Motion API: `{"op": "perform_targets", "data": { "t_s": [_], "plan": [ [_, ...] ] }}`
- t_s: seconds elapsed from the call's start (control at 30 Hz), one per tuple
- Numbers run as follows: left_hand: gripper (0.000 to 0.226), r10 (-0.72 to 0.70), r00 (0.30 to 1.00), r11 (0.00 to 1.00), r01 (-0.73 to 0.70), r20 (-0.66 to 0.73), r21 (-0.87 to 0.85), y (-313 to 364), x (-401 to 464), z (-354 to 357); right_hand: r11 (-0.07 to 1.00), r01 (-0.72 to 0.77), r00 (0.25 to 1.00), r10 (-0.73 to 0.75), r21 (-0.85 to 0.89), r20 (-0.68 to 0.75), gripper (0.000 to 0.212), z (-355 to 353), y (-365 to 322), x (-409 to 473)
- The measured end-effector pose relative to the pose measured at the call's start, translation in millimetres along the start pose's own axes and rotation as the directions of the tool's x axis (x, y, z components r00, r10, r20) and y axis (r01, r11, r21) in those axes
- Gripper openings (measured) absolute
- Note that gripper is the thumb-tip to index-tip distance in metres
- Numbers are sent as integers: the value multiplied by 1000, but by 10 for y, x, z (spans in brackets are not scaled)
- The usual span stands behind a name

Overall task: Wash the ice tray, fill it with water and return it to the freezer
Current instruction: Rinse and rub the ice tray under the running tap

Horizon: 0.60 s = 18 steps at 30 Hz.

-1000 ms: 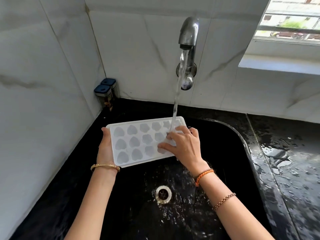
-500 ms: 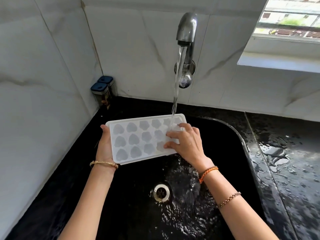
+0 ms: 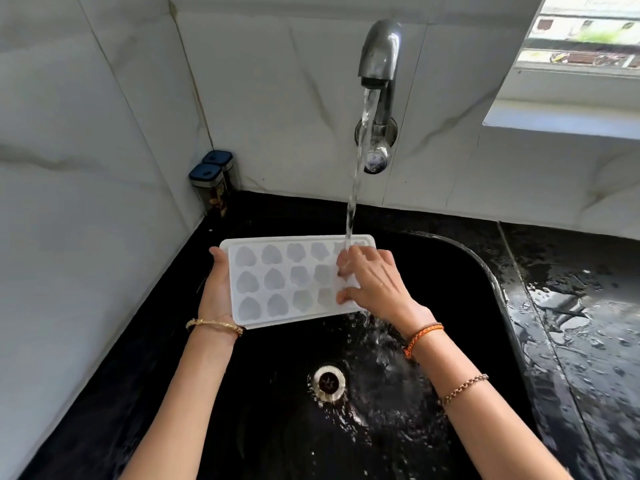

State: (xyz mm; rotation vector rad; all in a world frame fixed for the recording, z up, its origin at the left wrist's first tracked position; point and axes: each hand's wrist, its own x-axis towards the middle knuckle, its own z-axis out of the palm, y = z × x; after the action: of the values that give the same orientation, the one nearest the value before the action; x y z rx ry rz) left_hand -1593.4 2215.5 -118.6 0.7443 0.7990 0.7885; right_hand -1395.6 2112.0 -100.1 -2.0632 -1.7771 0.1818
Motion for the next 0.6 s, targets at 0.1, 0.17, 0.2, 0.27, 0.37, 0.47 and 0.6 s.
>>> {"op": "perform_targets", "data": {
  "t_s": [0.1,0.17,0.2,0.27,0.37,0.47,0.6],
  "plan": [
    [68,3,1000,1000,-4,-11,-6,1,-14,-6,996,2,1000,-1,-95,12,41,62,-10,-29],
    [65,8,1000,1000,-8,-26,-2,-48,-17,-51,991,-55,997,47,-125,-67,44,53,4,-38],
    [64,12,1000,1000,-11,-27,5,-53,-22,-55,990,-74,992,61,-118,-112,44,40,13,-36],
    [63,15,999,1000,-15,-41,4,-66,-30,-69,993,-26,996,16,-115,-91,42,63,23,-33],
    [63,17,997,1000,-17,-70,0,-38,-36,-62,995,40,999,-42,-91,-19,34,129,27,-37],
    [63,13,993,1000,-11,-114,20,-31,-49,-65,999,-21,991,15,-44,-134,38,97,3,-69],
    [59,61,992,998,-59,-110,28,-3,-72,-154,993,-96,932,115,72,-343,48,58,6,-170]
  ]
}}
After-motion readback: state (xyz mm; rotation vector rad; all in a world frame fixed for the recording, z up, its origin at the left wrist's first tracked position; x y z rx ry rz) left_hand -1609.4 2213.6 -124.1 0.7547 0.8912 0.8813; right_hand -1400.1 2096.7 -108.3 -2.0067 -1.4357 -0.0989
